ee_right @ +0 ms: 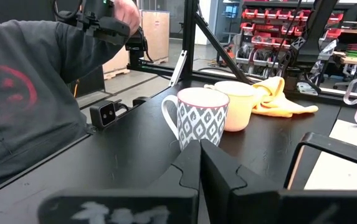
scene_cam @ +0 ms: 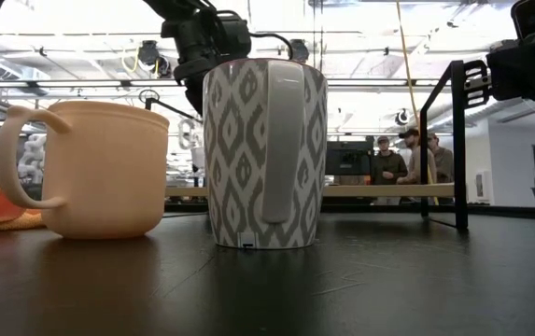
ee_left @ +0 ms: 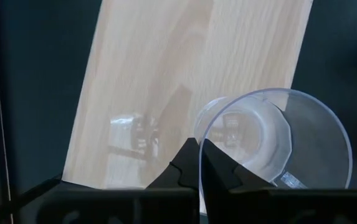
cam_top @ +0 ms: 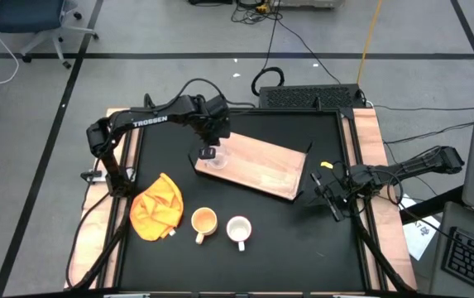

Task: Stack small to large cups/mugs on shelf
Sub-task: Put the transparent mug on the shelf

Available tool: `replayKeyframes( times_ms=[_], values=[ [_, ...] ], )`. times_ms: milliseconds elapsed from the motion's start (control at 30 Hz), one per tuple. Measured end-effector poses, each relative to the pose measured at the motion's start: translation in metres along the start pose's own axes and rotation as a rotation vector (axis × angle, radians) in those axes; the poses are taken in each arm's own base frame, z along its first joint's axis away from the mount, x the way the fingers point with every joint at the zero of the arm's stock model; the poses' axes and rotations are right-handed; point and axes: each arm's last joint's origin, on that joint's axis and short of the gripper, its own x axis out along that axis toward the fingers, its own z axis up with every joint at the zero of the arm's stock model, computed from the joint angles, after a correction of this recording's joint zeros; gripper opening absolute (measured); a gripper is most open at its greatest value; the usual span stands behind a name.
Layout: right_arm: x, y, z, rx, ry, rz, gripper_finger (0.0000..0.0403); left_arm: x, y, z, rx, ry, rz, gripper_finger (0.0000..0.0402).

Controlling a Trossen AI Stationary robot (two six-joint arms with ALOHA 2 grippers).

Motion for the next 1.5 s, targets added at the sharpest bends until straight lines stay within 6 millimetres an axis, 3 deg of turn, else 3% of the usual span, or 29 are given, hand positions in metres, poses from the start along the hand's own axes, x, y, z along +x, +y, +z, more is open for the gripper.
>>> replayKeyframes(
  times_ms=[533, 833, 1500],
  values=[
    [0.000, 0.000, 0.000, -0.011, 0.005, 0.000, 0.0000, 0.002, -0.002, 0.001, 0.030, 0.007, -0.014, 0.0000],
    [0.000, 0.000, 0.000, -0.011, 0.003, 0.000, 0.0000, 0.017, -0.003, -0.007, 0.039, 0.040, -0.015, 0.0000],
    [0.000, 0.000, 0.000, -0.013, -0.001, 0.000, 0.0000, 0.017, -0.003, -0.006, 0.041, 0.049, 0.003, 0.0001]
  ],
)
